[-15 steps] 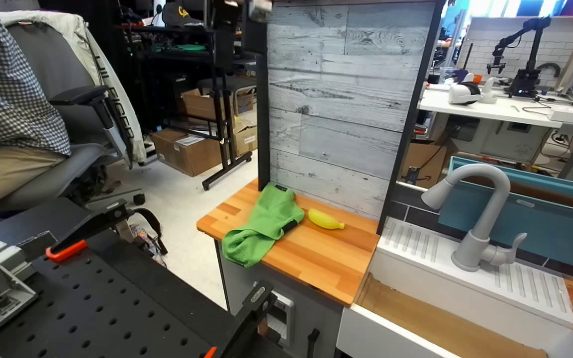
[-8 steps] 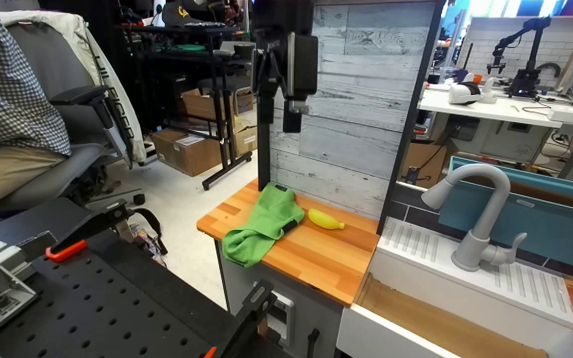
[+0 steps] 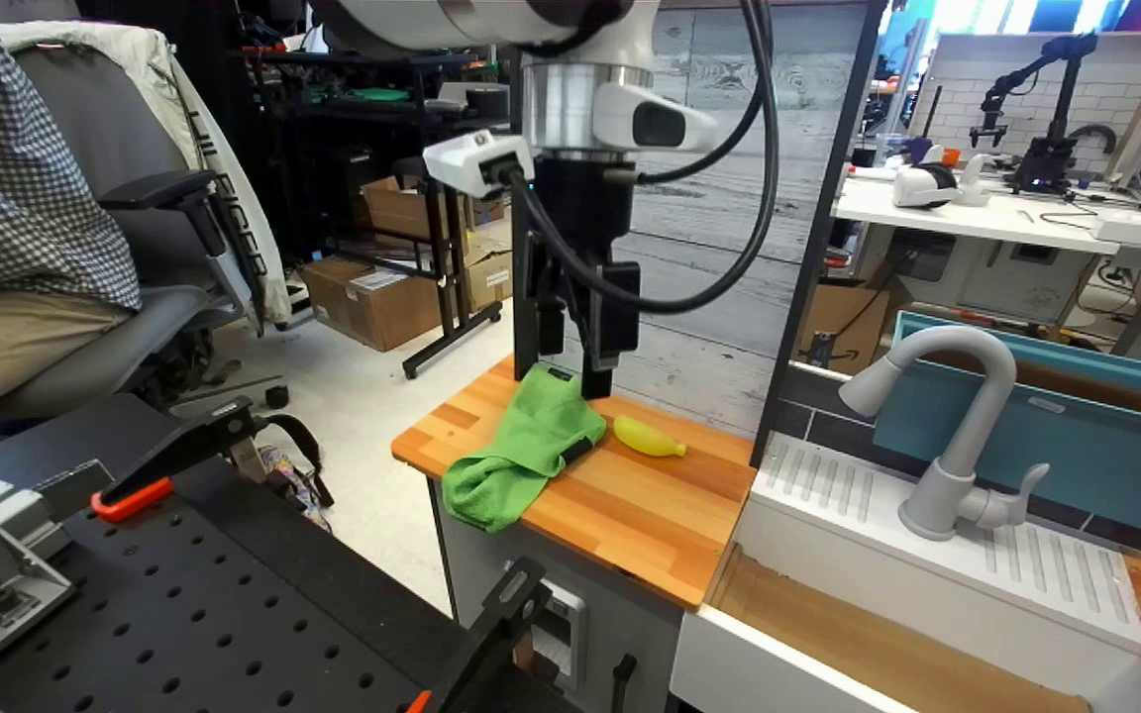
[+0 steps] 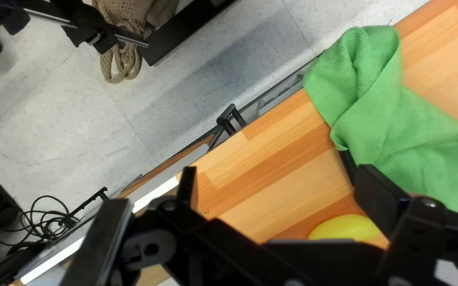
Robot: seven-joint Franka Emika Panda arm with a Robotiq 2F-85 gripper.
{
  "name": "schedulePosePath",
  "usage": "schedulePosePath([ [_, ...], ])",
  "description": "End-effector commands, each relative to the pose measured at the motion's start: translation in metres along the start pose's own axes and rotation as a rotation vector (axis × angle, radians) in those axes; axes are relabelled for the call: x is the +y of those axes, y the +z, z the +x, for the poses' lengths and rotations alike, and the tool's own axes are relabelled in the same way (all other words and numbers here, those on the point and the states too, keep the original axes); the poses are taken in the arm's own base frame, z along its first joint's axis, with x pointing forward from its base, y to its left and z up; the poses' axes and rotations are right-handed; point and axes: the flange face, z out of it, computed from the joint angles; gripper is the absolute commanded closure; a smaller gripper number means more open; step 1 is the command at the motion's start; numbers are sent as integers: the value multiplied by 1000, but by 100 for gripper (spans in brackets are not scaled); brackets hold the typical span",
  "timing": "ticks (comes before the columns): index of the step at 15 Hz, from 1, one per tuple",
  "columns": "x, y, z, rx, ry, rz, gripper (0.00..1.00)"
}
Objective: Fold the green towel
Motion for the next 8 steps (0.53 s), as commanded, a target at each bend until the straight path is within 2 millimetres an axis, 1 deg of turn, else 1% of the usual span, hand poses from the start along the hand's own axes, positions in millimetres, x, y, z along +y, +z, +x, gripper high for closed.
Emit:
schedulePosePath([
  [1, -14, 32, 8, -20, -48, 11, 0],
  [3, -21, 47, 9, -43, -76, 19, 0],
  [8, -41, 76, 20, -109, -152, 57, 0],
])
